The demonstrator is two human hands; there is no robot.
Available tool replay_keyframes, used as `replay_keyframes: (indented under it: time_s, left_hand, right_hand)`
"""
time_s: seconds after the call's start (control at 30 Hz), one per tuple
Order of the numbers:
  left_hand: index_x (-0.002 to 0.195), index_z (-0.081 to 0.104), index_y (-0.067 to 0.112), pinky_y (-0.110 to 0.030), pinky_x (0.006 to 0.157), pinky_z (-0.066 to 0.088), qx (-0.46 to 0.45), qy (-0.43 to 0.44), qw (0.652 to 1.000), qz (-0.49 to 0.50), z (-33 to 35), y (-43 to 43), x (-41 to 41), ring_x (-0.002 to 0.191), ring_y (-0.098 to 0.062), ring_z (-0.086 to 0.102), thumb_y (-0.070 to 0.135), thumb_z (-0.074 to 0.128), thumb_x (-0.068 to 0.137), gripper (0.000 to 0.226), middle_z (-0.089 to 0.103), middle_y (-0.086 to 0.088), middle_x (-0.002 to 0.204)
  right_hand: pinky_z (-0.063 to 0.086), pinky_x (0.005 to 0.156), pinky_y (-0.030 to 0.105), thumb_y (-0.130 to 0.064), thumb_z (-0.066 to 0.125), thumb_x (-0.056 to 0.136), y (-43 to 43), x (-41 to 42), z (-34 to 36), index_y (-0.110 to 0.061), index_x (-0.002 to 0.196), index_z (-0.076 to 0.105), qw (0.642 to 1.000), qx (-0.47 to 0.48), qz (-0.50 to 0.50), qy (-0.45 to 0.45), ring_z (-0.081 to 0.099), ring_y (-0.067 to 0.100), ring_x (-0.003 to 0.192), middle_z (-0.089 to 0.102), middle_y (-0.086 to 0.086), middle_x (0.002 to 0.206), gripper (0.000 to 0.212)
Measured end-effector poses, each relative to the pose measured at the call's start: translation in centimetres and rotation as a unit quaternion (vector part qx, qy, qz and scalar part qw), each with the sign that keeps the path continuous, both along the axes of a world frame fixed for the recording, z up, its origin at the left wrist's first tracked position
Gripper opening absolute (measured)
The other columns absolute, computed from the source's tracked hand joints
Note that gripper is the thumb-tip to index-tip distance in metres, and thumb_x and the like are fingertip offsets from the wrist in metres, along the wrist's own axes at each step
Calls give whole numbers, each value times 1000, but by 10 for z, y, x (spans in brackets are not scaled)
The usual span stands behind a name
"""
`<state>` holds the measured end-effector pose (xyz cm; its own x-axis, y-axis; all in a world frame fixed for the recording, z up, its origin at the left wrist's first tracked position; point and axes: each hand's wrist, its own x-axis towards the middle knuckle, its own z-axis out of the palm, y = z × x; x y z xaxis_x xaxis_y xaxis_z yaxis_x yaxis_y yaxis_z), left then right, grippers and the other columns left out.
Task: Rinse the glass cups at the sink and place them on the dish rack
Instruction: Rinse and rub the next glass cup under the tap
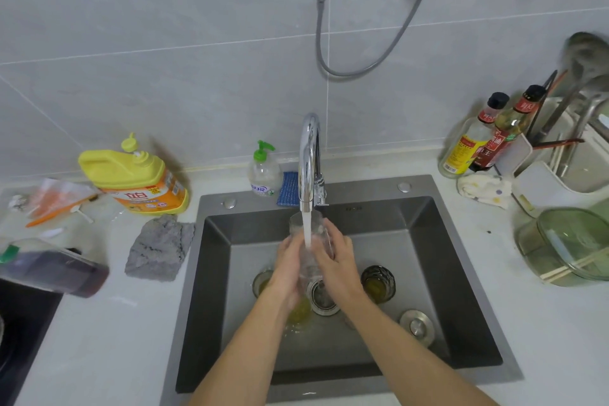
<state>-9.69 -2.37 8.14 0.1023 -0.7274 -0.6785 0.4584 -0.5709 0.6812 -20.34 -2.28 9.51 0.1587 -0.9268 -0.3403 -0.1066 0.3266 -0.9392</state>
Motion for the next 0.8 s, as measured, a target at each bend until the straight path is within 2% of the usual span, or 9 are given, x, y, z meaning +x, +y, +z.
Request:
replay_keyframes:
  time_s: [0.13,0.2,0.27,0.3,0.4,0.53,0.63,0.73,0.8]
  left_hand:
    - [117,73,10,-46,91,55,34,129,989,61,6,3,-1,108,-31,71,60,54,100,56,79,-16,105]
    - [113,72,5,-45,83,57,49,204,973,100,5,-1,4,94,-32,74,62,54,98,62,77,-18,96]
    - [111,74,5,-45,71,61,48,215,970,108,3,-3,10,82,-32,77,63,51,99,63,77,-17,92]
    - [114,74,6,-46,71,62,43,208,973,95,0,-4,12,85,-34,78,65,50,99,65,78,-18,98]
    - [125,73,9,-57,96,56,8,162,986,41,-2,-2,12,109,-39,73,68,54,97,68,74,-21,123]
    - [132,69,6,-48,95,51,-35,125,992,-1,-5,7,11,91,-29,70,53,69,94,60,73,-18,118]
    - [135,68,15,-40,89,52,-50,62,995,-54,-5,13,5,107,-27,73,51,58,99,52,73,-14,129]
    - [131,70,32,-43,96,54,-34,-18,996,-84,4,11,-5,125,-27,66,70,55,94,55,73,-4,132]
    - [126,71,35,-52,108,50,-23,-96,993,-68,4,6,-4,125,-26,64,83,51,86,66,72,-2,132]
  right_hand:
    - [45,108,32,-34,79,90,-1,4,0,-36,153,43,998,-15,54,25,47,13,130,37,-8,134,73]
    - [43,114,30,-30,84,84,-6,-1,-4,-37,146,54,992,-75,78,70,50,7,126,45,-13,132,69]
    - [50,107,29,-29,89,78,-14,-12,-6,-39,136,64,989,-93,84,84,58,3,114,56,-14,123,64]
    - [53,103,29,-28,90,76,-18,-17,-6,-39,132,68,989,-91,87,78,61,3,109,61,-14,119,61]
    - [59,97,30,-28,85,77,-23,-32,-7,-32,123,75,995,-52,81,11,70,9,110,74,-11,119,47]
    - [63,86,35,-40,71,88,-26,-42,-7,-13,112,79,995,60,10,-82,76,25,101,79,8,109,37]
    - [58,92,34,-60,59,86,-28,-27,-8,-18,126,65,998,63,20,-11,70,20,108,71,4,122,58]
    - [45,111,43,-80,41,89,-22,-5,-8,-29,148,43,995,90,35,13,55,20,132,54,-3,143,78]
    - [32,122,45,-71,38,98,-15,4,-8,-37,160,25,997,43,59,19,36,19,148,35,-3,161,72]
